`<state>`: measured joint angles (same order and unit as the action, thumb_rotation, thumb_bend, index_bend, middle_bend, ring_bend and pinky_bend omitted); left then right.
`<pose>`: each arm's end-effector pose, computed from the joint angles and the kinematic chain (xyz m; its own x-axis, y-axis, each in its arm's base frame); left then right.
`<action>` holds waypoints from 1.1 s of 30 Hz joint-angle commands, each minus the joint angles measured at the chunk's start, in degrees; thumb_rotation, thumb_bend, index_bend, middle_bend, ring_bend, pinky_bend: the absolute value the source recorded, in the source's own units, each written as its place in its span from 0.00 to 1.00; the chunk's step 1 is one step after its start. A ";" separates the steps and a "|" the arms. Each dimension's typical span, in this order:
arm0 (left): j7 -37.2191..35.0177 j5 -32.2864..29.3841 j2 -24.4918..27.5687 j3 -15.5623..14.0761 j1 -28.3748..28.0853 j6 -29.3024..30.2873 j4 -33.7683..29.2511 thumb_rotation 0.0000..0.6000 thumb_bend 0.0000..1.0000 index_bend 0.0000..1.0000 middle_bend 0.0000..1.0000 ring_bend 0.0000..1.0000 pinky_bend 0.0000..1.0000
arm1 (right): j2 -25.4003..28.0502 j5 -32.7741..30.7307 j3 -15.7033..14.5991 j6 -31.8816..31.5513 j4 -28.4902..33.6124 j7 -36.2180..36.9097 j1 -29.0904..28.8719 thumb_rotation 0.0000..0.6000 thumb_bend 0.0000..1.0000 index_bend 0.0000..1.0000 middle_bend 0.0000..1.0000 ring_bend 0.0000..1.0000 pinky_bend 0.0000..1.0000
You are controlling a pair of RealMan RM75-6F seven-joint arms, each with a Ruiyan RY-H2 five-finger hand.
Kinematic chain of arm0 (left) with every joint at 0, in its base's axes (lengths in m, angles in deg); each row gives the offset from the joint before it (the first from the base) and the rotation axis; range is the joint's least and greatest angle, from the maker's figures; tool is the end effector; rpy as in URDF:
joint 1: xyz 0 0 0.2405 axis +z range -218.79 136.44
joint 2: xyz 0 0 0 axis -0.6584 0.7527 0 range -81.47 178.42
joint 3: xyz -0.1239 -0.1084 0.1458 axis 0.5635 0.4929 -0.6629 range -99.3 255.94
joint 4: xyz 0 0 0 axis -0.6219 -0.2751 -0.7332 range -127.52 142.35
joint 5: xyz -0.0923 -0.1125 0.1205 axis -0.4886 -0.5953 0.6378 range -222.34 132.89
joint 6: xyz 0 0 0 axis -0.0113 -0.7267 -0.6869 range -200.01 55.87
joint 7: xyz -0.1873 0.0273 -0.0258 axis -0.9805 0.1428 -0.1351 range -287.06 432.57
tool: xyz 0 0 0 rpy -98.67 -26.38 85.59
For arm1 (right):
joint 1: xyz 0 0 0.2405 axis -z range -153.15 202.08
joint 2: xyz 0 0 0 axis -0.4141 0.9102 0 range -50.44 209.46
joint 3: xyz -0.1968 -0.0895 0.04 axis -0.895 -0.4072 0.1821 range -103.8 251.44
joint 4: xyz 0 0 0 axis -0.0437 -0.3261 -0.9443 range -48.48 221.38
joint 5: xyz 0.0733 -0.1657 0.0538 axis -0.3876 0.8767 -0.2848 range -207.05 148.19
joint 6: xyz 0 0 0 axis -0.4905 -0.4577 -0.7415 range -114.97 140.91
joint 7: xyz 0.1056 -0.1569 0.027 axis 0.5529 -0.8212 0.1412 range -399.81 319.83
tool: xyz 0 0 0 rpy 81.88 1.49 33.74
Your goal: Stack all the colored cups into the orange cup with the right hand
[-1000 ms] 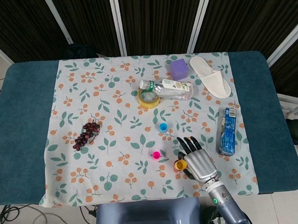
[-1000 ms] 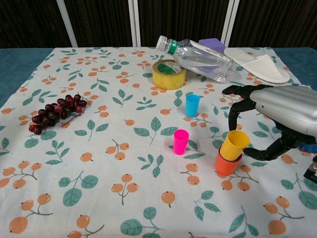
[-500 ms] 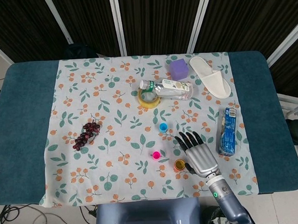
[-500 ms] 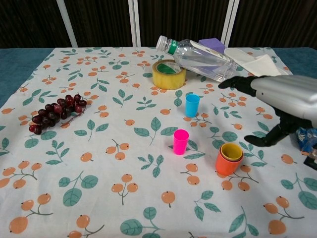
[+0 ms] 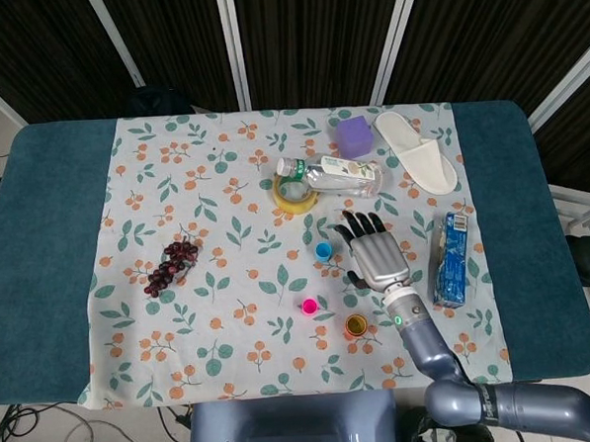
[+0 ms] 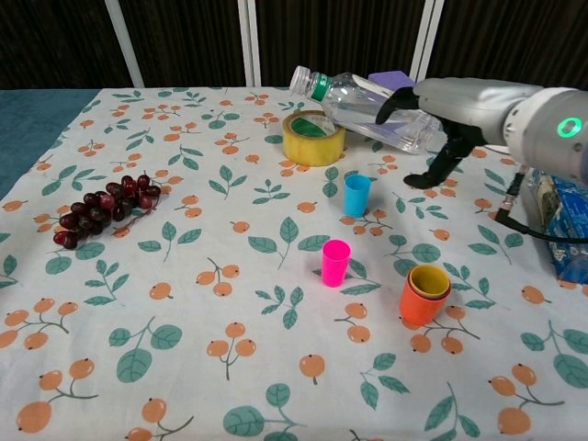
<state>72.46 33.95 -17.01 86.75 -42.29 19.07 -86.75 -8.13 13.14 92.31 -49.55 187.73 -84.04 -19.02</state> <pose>-0.2832 0.2182 0.1980 0.3375 -0.1730 0.9253 0.9361 0.1648 -0.3107 -0.0767 -0.3521 0.0080 0.4307 -0.2612 0.8638 -0.8959 -0.2389 0.3745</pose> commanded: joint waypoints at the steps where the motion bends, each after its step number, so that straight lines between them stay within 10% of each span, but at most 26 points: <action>1: -0.11 -0.25 0.02 0.13 0.03 -0.01 0.01 1.00 0.76 0.15 0.01 0.00 0.00 | -3.09 -2.63 1.35 1.82 -4.04 -0.12 -2.99 1.00 0.39 0.21 0.00 0.00 0.08; 33: -0.50 -0.94 0.09 0.47 0.06 -0.20 -0.03 1.00 0.76 0.15 0.01 0.00 0.00 | -12.57 -8.57 -0.53 4.66 -21.45 2.32 -11.04 1.00 0.39 0.38 0.00 0.00 0.08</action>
<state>71.96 33.00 -16.92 87.22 -42.24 18.86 -86.78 -20.54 4.70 91.81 -45.01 166.50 -81.88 -29.95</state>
